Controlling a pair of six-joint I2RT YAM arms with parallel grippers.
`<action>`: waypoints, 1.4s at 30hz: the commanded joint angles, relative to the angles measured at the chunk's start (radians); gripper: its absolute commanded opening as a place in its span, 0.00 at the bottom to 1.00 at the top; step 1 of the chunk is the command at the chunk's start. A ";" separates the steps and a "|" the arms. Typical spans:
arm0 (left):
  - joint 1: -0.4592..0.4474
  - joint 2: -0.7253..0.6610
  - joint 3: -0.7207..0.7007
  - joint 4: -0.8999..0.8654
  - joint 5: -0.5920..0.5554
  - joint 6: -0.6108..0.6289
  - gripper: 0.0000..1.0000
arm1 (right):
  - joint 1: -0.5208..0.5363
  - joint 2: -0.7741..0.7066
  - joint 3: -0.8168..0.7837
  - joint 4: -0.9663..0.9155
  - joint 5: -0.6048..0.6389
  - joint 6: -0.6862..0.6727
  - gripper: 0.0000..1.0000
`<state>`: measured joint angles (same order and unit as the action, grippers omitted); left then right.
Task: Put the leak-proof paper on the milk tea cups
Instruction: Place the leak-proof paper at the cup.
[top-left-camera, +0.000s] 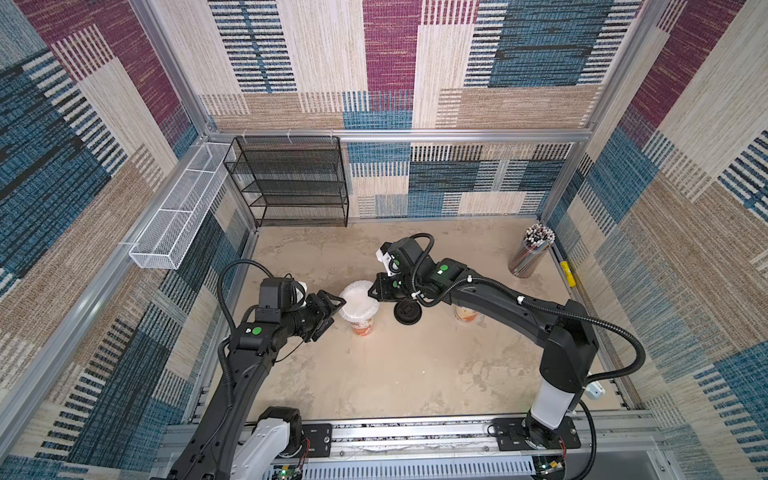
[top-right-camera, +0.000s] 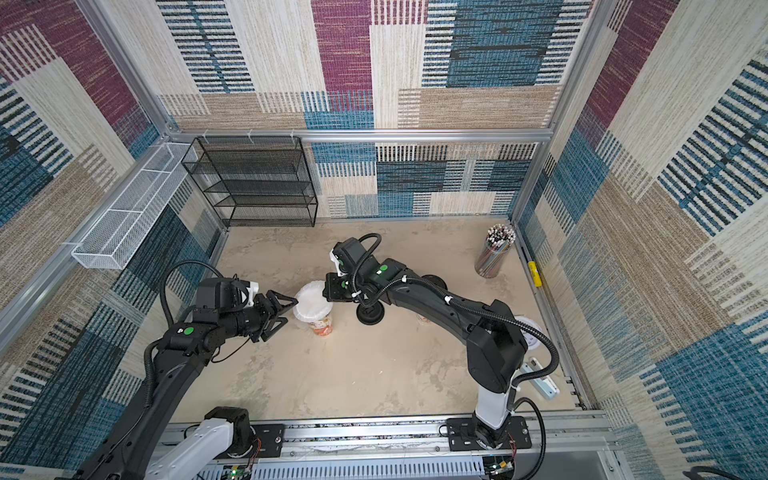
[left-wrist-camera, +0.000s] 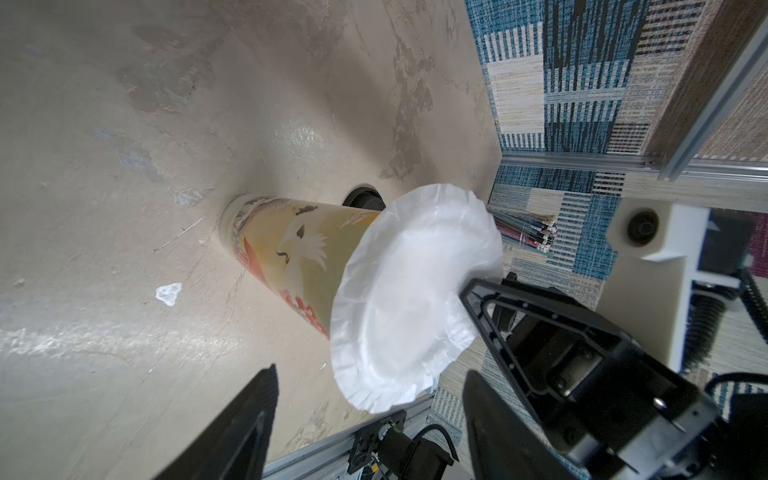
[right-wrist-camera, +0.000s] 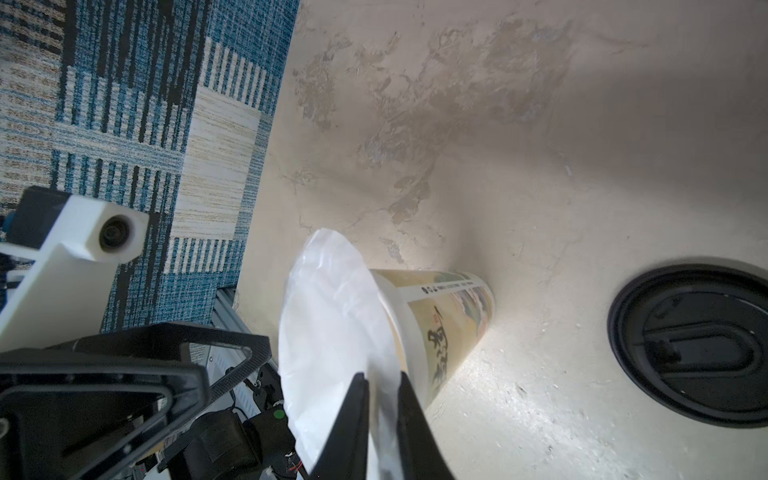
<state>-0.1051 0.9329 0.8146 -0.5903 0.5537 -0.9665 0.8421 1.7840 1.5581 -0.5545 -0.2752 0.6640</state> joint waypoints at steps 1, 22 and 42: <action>0.000 0.016 -0.003 0.041 0.017 0.005 0.70 | 0.001 -0.011 0.004 -0.010 0.030 -0.012 0.17; -0.001 0.057 -0.009 0.047 0.017 0.008 0.68 | -0.001 -0.020 0.028 -0.064 0.059 -0.035 0.40; 0.001 0.045 0.065 -0.061 -0.091 0.056 0.72 | -0.045 0.180 0.198 -0.327 0.443 -0.120 0.57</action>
<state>-0.1051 0.9813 0.8726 -0.6197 0.4984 -0.9375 0.8036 1.9327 1.7245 -0.8124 0.0975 0.5411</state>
